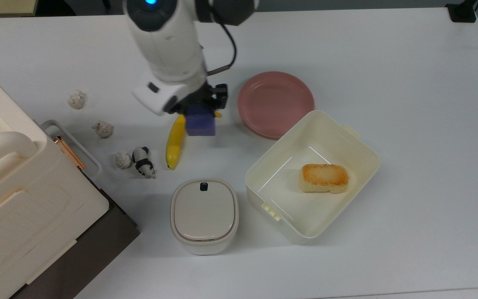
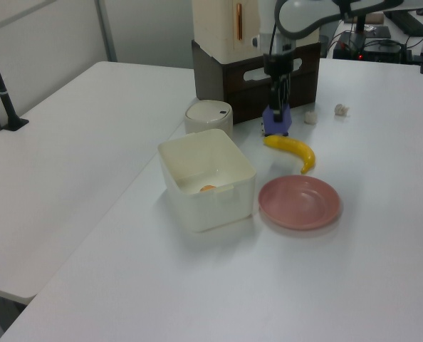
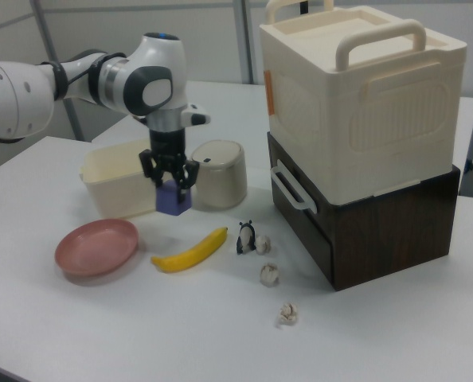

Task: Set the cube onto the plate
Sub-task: 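Lift the held cube and carry it over the pink plate, then lower the cube onto the pink plate and open the gripper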

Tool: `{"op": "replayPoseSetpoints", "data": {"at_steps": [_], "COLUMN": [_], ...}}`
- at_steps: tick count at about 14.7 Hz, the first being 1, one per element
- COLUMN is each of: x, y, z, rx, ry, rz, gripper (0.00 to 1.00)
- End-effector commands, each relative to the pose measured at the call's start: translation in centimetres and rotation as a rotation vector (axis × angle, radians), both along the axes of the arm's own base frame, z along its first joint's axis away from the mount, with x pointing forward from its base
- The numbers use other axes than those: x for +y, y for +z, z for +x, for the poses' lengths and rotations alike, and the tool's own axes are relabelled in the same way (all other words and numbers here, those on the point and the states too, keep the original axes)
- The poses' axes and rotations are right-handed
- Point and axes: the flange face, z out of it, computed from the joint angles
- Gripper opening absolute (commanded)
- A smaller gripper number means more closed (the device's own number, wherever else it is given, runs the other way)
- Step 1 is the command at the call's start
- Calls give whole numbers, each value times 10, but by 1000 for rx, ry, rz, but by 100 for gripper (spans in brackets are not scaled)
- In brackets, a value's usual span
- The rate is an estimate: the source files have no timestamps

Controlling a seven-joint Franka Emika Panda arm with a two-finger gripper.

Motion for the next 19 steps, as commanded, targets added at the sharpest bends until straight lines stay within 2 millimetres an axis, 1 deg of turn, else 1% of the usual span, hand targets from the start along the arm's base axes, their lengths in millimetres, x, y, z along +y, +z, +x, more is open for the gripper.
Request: {"op": "replayPoseSetpoints", "data": {"at_steps": [1, 4, 5, 7, 10, 13, 15, 16, 17, 18, 19], "x": [35, 58, 65, 73, 80, 93, 107, 113, 114, 117, 118], "y": [-3, -8, -8, -14, -20, -26, -35, -37, -37, -36, -35], "z": [-25, -40, -46, -55, -62, -66, -71, -72, -72, -72, -71], "rx": [86, 111, 116, 135, 175, 188, 199, 201, 200, 196, 187], "ry": [83, 137, 161, 203, 246, 270, 289, 289, 282, 285, 285], "rz": [21, 25, 28, 22, 2, -8, -21, -26, -29, -28, -28], "gripper": [19, 20, 20, 23, 35, 51, 60, 82, 96, 100, 100]}}
